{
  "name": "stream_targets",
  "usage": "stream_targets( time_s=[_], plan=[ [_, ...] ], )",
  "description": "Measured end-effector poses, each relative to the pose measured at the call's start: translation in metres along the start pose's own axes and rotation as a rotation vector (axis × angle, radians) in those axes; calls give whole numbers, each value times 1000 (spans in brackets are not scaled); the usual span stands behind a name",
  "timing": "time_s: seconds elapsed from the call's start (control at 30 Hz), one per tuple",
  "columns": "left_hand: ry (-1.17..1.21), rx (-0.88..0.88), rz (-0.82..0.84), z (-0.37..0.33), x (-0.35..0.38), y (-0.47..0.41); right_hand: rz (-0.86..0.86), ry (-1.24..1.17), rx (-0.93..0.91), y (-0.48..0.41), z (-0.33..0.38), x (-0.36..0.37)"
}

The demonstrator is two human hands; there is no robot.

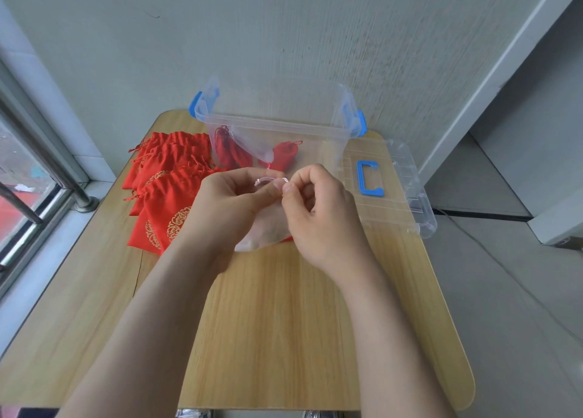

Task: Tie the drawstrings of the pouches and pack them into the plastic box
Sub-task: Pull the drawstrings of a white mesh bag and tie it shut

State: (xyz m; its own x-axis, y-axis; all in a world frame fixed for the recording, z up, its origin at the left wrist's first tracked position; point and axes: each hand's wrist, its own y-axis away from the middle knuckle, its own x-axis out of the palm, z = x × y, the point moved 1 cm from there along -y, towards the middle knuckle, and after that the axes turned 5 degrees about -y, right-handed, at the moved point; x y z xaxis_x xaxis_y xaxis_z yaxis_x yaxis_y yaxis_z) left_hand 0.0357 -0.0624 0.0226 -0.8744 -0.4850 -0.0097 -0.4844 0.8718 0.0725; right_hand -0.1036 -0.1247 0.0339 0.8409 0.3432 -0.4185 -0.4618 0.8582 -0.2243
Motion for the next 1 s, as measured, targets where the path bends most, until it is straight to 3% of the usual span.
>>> stream_targets(
  time_s=[0.27,0.53,1.0],
  plan=[
    [-32,67,-133,-5,2,3,-194,-142,-19,-1,4,-2],
    [-57,82,-198,-9,3,7,-196,-245,3,-2,6,-2],
    [-295,124,-18,-5,9,4,-224,-58,-11,-2,3,-1]
  ],
)
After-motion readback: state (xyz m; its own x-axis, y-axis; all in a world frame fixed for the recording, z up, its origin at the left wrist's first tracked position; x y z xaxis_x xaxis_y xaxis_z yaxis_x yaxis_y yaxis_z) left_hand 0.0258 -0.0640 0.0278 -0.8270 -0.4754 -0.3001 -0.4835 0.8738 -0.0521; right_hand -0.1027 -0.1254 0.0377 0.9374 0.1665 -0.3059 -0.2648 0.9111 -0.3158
